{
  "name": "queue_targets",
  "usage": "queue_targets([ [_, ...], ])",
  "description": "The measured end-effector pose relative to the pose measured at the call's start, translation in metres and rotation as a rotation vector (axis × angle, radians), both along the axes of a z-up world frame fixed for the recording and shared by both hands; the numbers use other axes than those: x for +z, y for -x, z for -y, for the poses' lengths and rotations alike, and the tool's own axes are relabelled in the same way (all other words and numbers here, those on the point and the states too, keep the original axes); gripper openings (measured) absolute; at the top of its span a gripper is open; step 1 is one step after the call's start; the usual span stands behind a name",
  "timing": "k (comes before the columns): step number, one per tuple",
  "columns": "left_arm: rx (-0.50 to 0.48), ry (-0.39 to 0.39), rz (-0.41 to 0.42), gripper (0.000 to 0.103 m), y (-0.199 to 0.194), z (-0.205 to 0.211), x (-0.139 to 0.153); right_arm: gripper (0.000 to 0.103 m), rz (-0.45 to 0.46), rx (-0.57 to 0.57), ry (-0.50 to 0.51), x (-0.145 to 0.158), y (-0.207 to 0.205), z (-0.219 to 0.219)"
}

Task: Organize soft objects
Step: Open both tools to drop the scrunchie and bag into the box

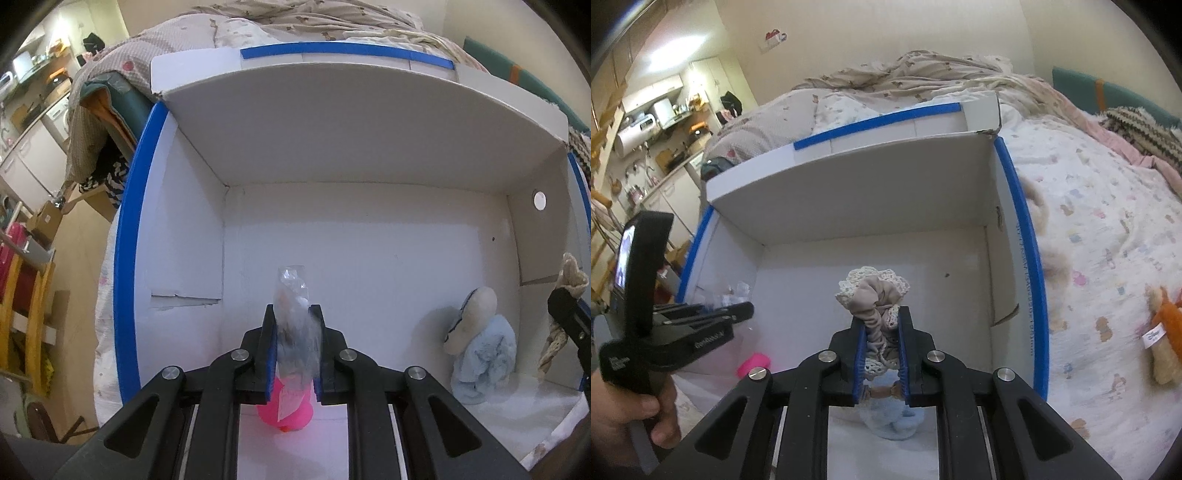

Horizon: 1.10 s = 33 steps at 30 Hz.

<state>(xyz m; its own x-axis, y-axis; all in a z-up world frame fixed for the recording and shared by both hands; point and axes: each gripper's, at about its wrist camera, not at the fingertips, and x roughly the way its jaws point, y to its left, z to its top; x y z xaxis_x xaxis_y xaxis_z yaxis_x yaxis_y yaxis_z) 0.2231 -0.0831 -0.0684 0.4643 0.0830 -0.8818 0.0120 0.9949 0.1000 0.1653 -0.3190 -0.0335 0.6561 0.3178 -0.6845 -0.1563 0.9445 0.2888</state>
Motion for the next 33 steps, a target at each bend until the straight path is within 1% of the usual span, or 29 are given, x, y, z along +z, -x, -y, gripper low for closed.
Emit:
queue_targets([
  [1, 0.000, -0.002, 0.001, 0.015, 0.001, 0.000, 0.001, 0.019, 0.001, -0.001, -0.004, 0.001, 0.000, 0.000],
  [3, 0.003, 0.011, 0.003, 0.020, 0.001, -0.002, 0.002, 0.024, 0.005, 0.001, -0.015, 0.002, 0.001, 0.000],
  [4, 0.009, 0.016, 0.004, 0.027, 0.002, -0.003, 0.002, 0.031, 0.008, -0.001, -0.020, 0.002, 0.001, 0.001],
  [5, 0.015, 0.016, 0.007, 0.037, 0.003, -0.005, 0.003, 0.040, 0.011, -0.002, -0.024, 0.003, 0.001, 0.001],
  [6, 0.018, 0.014, 0.013, 0.043, 0.004, -0.006, 0.004, 0.048, 0.016, -0.003, -0.028, 0.004, 0.002, 0.002],
  [7, 0.020, 0.016, 0.024, 0.052, 0.005, -0.007, 0.006, 0.060, 0.026, -0.006, -0.033, 0.005, 0.003, 0.002],
  [8, 0.024, 0.016, 0.036, 0.057, 0.005, -0.008, 0.007, 0.064, 0.036, -0.008, -0.036, 0.007, 0.003, 0.002],
  [9, 0.028, 0.013, 0.043, 0.058, 0.007, -0.007, 0.009, 0.065, 0.044, -0.009, -0.038, 0.009, 0.004, 0.002],
  [10, 0.034, 0.013, 0.048, 0.059, 0.007, -0.008, 0.011, 0.068, 0.046, -0.007, -0.042, 0.010, 0.004, 0.003],
  [11, 0.036, 0.016, 0.050, 0.061, 0.008, -0.008, 0.012, 0.075, 0.046, -0.005, -0.052, 0.010, 0.004, 0.004],
  [12, 0.037, 0.018, 0.050, 0.062, 0.008, -0.008, 0.013, 0.078, 0.047, -0.003, -0.069, 0.011, 0.005, 0.005],
  [14, 0.042, 0.016, 0.056, 0.066, 0.010, -0.009, 0.016, 0.088, 0.051, -0.003, -0.092, 0.012, 0.006, 0.007],
  [15, 0.041, 0.015, 0.064, 0.066, 0.011, -0.010, 0.018, 0.091, 0.054, -0.003, -0.093, 0.012, 0.007, 0.007],
  [16, 0.039, 0.015, 0.072, 0.066, 0.013, -0.010, 0.020, 0.093, 0.057, -0.002, -0.091, 0.012, 0.007, 0.006],
  [21, 0.028, 0.009, 0.098, 0.066, 0.021, -0.012, 0.030, 0.093, 0.049, 0.001, -0.081, 0.011, 0.011, 0.004],
  [25, 0.031, 0.022, 0.111, 0.066, 0.027, -0.017, 0.037, 0.093, 0.054, 0.002, -0.069, 0.013, 0.017, 0.003],
  [33, 0.023, 0.033, 0.143, 0.066, 0.051, -0.030, 0.052, 0.093, 0.074, 0.007, -0.053, 0.023, 0.043, 0.002],
])
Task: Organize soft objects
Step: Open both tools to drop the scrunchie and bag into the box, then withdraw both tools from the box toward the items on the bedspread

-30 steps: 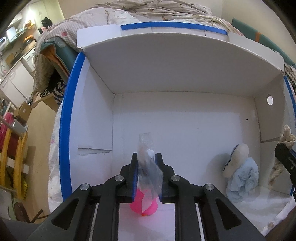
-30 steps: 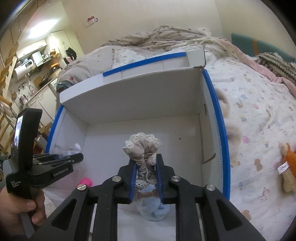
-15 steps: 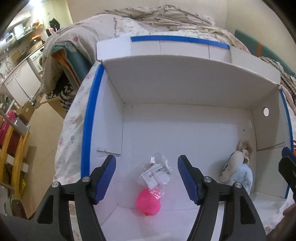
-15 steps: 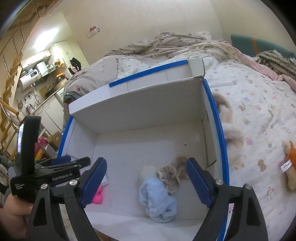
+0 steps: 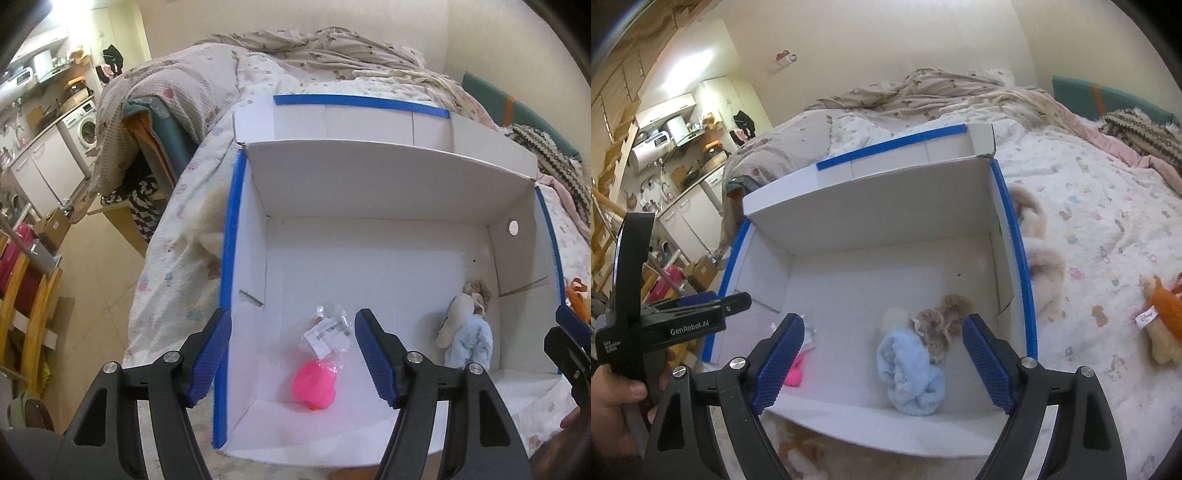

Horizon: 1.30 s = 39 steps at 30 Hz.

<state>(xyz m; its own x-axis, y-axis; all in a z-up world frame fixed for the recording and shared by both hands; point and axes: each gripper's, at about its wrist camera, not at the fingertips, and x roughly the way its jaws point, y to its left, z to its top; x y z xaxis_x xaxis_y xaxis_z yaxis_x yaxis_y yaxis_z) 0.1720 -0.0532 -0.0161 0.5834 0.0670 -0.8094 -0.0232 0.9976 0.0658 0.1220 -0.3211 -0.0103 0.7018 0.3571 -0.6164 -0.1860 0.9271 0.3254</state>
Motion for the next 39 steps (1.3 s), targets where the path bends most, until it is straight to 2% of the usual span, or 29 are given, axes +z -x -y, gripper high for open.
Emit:
queue_targets([
  [12, -0.017, 0.019, 0.032, 0.066, 0.055, -0.023, 0.002, 0.093, -0.041, 0.010, 0.028, -0.003, 0.041, -0.007],
  [20, -0.001, 0.008, 0.013, 0.066, 0.083, -0.042, -0.012, 0.093, -0.091, 0.009, 0.020, -0.012, 0.059, -0.014],
  [24, 0.025, 0.045, -0.014, 0.066, 0.087, -0.053, -0.019, 0.093, -0.118, 0.002, 0.022, -0.017, 0.062, -0.015],
  [34, 0.042, 0.094, -0.022, 0.068, 0.091, -0.060, -0.027, 0.093, -0.275, 0.010, -0.047, -0.047, 0.066, -0.018],
  [39, 0.034, 0.115, -0.083, 0.068, 0.093, -0.058, -0.038, 0.093, -0.414, 0.116, -0.034, -0.075, 0.058, -0.045],
])
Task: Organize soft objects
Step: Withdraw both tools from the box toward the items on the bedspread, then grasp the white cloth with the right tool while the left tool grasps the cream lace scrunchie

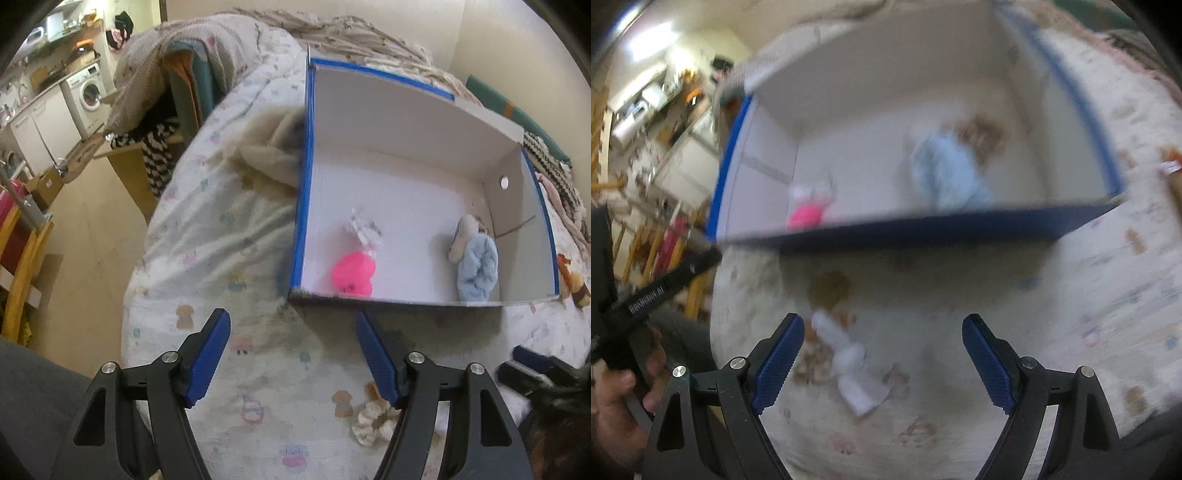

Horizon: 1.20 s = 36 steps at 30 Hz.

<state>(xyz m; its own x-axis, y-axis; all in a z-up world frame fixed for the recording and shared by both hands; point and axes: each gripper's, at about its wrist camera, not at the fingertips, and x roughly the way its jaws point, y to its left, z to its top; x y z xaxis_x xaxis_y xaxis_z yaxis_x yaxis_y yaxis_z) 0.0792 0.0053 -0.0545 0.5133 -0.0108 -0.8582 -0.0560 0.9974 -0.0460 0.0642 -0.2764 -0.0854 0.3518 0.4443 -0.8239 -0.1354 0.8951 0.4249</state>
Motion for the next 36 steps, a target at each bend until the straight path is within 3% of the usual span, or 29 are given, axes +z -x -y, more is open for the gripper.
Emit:
queue_targets([
  [3, -0.015, 0.008, -0.036, 0.068, 0.001, 0.005, -0.008, 0.092, -0.066, 0.099, 0.036, -0.017, 0.001, -0.024],
  [9, -0.026, 0.021, -0.050, 0.068, 0.000, 0.010, -0.012, 0.084, -0.057, 0.188, 0.170, -0.030, 0.006, -0.052],
  [12, -0.017, 0.035, -0.060, 0.068, 0.000, 0.009, -0.015, 0.066, -0.054, 0.209, 0.216, -0.036, 0.004, -0.060],
  [16, -0.010, 0.041, -0.071, 0.068, -0.002, 0.007, -0.017, 0.028, -0.048, 0.247, 0.183, -0.040, 0.002, -0.070],
  [22, -0.003, 0.022, -0.070, 0.068, -0.001, 0.005, -0.019, 0.025, 0.014, 0.261, 0.117, -0.020, 0.010, -0.067],
  [33, -0.003, -0.010, -0.069, 0.068, 0.001, 0.005, -0.021, 0.025, 0.083, 0.077, -0.055, 0.025, 0.010, -0.007],
  [36, -0.014, -0.007, -0.080, 0.068, 0.002, 0.009, -0.024, 0.025, 0.105, 0.068, -0.058, 0.031, 0.012, -0.001],
])
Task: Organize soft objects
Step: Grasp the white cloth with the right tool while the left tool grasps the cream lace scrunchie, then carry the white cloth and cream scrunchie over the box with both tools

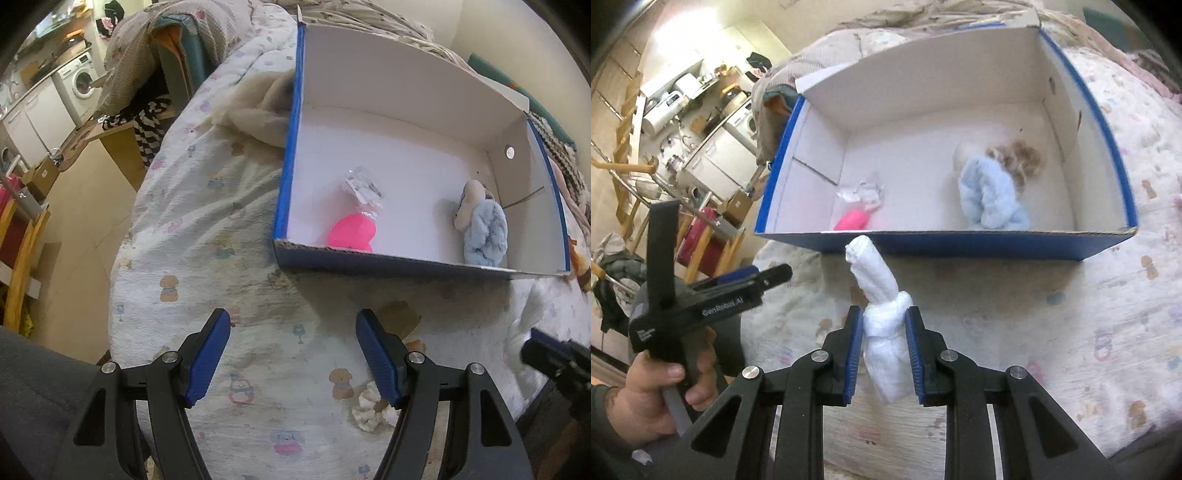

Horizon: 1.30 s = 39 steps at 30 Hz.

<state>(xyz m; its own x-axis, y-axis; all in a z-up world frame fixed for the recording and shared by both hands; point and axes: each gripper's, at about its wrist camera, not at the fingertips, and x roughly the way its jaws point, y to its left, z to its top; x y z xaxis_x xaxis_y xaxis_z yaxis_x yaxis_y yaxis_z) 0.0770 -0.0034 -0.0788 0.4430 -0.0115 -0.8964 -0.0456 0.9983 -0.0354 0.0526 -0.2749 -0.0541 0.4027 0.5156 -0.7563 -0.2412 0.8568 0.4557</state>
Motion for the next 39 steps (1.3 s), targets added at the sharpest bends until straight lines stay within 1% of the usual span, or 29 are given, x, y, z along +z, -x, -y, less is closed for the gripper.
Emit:
queue_targets([
  [2, -0.017, 0.029, -0.016, 0.068, 0.001, 0.004, -0.003, 0.025, -0.007, -0.025, -0.005, -0.004, 0.000, 0.002],
  [3, -0.045, 0.060, -0.032, 0.068, 0.001, 0.009, -0.006, 0.025, -0.018, -0.038, -0.010, -0.007, 0.000, 0.003],
  [4, -0.072, 0.074, -0.045, 0.068, 0.002, 0.015, -0.008, 0.025, -0.024, -0.047, -0.008, -0.009, -0.001, 0.004],
  [6, -0.124, 0.077, -0.071, 0.068, 0.005, 0.029, -0.014, 0.025, -0.027, -0.059, -0.003, -0.011, -0.004, 0.005],
  [7, -0.160, 0.091, -0.101, 0.068, 0.007, 0.038, -0.021, 0.025, -0.025, -0.062, -0.001, -0.012, -0.004, 0.004],
  [10, -0.225, 0.134, -0.170, 0.068, 0.012, 0.055, -0.036, 0.025, -0.018, -0.068, 0.004, -0.011, -0.006, 0.004],
  [13, -0.274, 0.114, -0.193, 0.068, 0.016, 0.070, -0.043, 0.026, -0.028, -0.080, 0.011, -0.015, -0.007, 0.006],
  [16, -0.291, 0.099, -0.219, 0.068, 0.015, 0.077, -0.051, 0.025, -0.026, -0.090, 0.004, -0.014, -0.006, 0.009],
  [21, -0.268, 0.095, -0.270, 0.067, 0.008, 0.075, -0.064, 0.025, -0.008, -0.103, -0.007, -0.010, -0.003, 0.012],
  [22, -0.265, 0.084, -0.278, 0.063, 0.008, 0.073, -0.066, 0.025, -0.012, -0.104, -0.004, -0.011, -0.004, 0.011],
  [23, -0.265, 0.078, -0.283, 0.055, 0.007, 0.072, -0.068, 0.026, -0.016, -0.103, 0.000, -0.012, -0.004, 0.011],
  [26, -0.256, 0.081, -0.297, 0.038, 0.007, 0.065, -0.069, 0.025, -0.001, -0.109, 0.005, -0.010, -0.003, 0.011],
  [28, -0.251, 0.092, -0.295, 0.028, 0.006, 0.061, -0.067, 0.025, 0.017, -0.113, 0.002, -0.007, -0.003, 0.011],
  [29, -0.248, 0.093, -0.293, 0.024, 0.005, 0.059, -0.067, 0.025, 0.020, -0.115, 0.001, -0.007, -0.003, 0.011],
  [31, -0.234, 0.079, -0.281, 0.020, 0.005, 0.053, -0.064, 0.025, 0.017, -0.115, 0.002, -0.007, -0.003, 0.011],
  [39, -0.072, 0.013, -0.251, 0.018, -0.007, 0.017, -0.060, 0.025, 0.014, -0.121, 0.012, -0.007, -0.001, 0.012],
])
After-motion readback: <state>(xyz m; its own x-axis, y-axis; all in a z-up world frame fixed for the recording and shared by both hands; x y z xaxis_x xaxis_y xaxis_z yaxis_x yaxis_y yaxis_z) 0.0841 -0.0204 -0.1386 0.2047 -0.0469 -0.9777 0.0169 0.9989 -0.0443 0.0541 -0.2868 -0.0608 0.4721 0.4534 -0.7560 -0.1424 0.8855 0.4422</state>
